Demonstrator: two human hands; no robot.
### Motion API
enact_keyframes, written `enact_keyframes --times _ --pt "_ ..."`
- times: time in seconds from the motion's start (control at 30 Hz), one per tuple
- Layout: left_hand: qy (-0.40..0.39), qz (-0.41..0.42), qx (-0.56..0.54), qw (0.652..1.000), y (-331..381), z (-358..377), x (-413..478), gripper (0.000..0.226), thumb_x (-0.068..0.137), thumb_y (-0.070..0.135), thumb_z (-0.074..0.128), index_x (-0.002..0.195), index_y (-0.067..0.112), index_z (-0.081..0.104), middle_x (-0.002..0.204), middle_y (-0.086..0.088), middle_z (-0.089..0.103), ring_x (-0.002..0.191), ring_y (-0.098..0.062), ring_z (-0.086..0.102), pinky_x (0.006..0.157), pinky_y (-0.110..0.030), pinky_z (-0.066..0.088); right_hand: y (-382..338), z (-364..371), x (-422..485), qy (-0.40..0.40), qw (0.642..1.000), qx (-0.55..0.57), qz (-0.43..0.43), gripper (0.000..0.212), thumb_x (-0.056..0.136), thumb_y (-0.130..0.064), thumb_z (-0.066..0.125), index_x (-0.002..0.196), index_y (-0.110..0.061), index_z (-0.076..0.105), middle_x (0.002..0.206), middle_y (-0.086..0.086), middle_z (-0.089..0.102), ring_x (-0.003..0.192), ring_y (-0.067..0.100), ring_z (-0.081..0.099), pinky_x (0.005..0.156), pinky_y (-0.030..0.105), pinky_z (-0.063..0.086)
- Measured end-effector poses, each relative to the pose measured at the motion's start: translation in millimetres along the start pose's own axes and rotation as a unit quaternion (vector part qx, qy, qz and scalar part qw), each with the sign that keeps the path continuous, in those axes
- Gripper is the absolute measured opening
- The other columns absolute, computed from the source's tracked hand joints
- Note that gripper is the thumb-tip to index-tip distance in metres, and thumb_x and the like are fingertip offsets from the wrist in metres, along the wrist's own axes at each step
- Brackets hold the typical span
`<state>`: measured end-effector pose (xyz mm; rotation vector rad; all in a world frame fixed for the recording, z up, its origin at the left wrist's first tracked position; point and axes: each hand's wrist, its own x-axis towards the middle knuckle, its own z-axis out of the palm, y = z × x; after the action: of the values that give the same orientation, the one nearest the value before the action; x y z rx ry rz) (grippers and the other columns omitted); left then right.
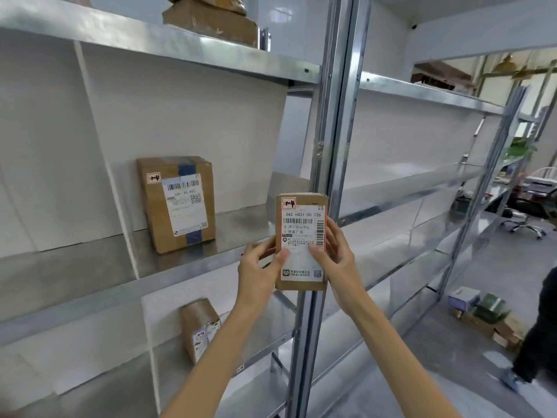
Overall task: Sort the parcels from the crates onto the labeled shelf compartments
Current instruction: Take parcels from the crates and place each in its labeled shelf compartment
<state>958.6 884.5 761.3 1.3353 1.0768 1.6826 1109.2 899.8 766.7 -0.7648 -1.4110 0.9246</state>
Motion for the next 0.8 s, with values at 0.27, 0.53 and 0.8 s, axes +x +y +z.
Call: enact_keyframes --times 0.27,0.53,0.8 --pt "0.047 0.021 0.035 0.998 -7 -1 53 0.027 0.086 0.02 0.067 0.112 0.027 0.063 0.106 0.007 0.056 0.091 -0.005 0.064 0.061 -0.011 0.052 24 6 62 -0.058 0.997 0.046 -0.022 0.061 0.088 -0.023 0.065 0.138 -0.041 0.035 0.135 -0.007 0.055 0.119 0.011 0.057 0.082 0.031 0.057" --pt "0.026 0.069 0.108 0.991 -7 -22 115 0.035 0.086 0.024 0.065 0.12 0.016 0.062 0.111 -0.001 0.055 0.099 -0.003 0.061 0.07 -0.007 0.05 34 22 129 -0.086 0.994 0.049 -0.039 0.058 0.092 -0.015 0.06 0.141 -0.03 0.034 0.137 -0.003 0.054 0.124 0.016 0.054 0.096 0.043 0.052" --pt "0.013 0.094 0.189 0.978 -10 -48 162 0.035 0.083 0.024 0.069 0.118 0.019 0.064 0.113 0.001 0.059 0.103 0.0 0.06 0.083 -0.007 0.044 50 39 172 -0.132 0.987 0.065 -0.069 0.056 0.093 -0.019 0.057 0.142 -0.028 0.031 0.137 0.0 0.053 0.122 0.021 0.056 0.086 0.032 0.054"
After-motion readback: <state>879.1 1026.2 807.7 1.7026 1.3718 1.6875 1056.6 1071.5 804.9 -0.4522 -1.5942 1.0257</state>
